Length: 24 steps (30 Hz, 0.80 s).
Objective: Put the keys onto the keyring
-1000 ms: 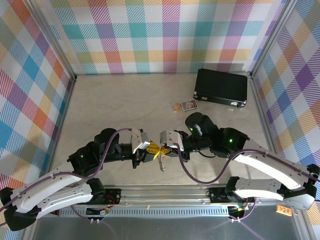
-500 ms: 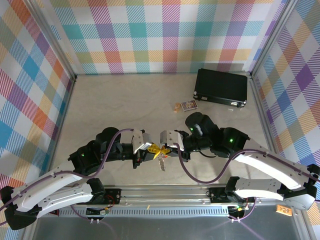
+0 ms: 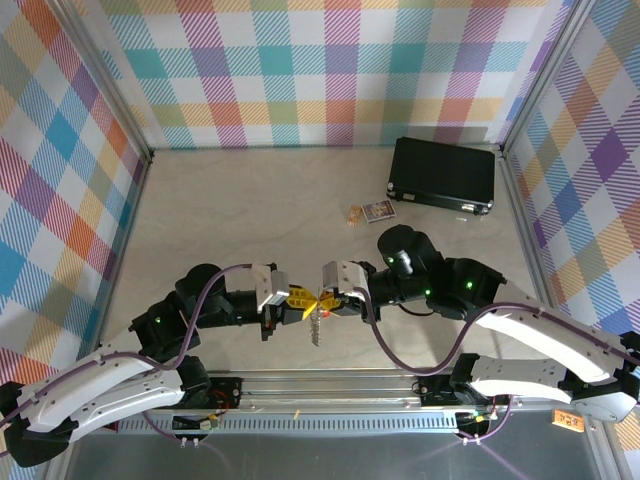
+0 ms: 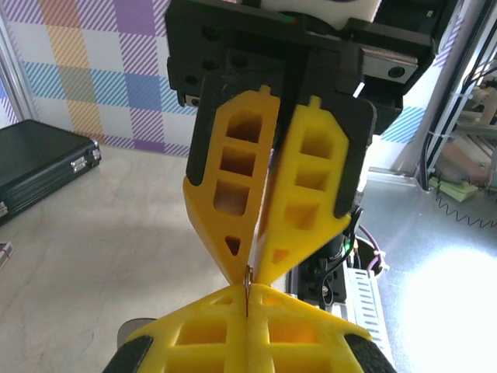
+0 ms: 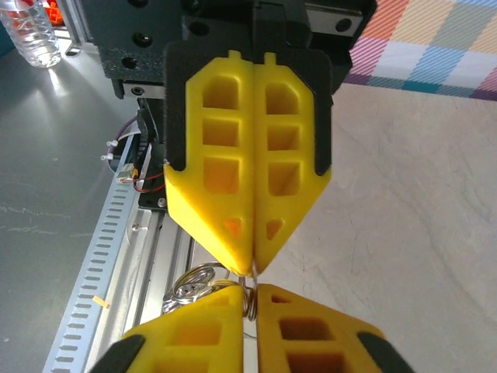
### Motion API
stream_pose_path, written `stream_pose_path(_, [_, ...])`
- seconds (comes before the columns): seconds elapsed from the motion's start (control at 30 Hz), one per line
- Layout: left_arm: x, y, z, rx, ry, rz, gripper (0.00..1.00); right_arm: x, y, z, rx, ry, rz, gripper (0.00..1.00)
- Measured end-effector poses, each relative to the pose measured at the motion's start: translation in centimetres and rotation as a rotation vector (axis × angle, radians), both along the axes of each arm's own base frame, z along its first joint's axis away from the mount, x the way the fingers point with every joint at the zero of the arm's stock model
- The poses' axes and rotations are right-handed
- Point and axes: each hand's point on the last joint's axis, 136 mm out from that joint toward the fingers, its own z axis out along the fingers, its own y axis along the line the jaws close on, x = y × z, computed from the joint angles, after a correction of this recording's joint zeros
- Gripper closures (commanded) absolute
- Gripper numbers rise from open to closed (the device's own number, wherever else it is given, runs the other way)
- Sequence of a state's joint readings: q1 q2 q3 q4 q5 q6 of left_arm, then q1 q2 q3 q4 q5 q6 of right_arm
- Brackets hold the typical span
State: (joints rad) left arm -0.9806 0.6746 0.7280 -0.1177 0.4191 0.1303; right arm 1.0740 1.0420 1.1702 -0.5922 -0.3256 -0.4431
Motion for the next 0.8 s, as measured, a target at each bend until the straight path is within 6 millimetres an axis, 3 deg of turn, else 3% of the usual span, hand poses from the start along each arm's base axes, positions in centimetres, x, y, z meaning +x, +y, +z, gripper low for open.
stream_pose_path(0.23, [-0.3,0.1,0.6,-0.041,-0.006,-0.012,1.00,-0.3,0.1,-0.1,0.009,0.020,0.008,0.82])
stream_pose_path(0.5, [-0.5,-0.1,0.8,-0.080,-0.010,-0.027,1.00,-0.2,-0.1,-0.2,0.009,0.025,-0.008,0.99])
stream_pose_path(0.7, [-0.3,-0.1,0.5,-0.074,-0.012,-0.017,1.00,0.0,-0.2,-0.4,0.002,0.015,-0.025,1.00])
stream_pose_path(0.8, [0.2,-0.2,-0.4,-0.030,-0.001,0.006,0.88,0.5,-0.1,-1.1,-0.031,0.002,-0.038,1.00])
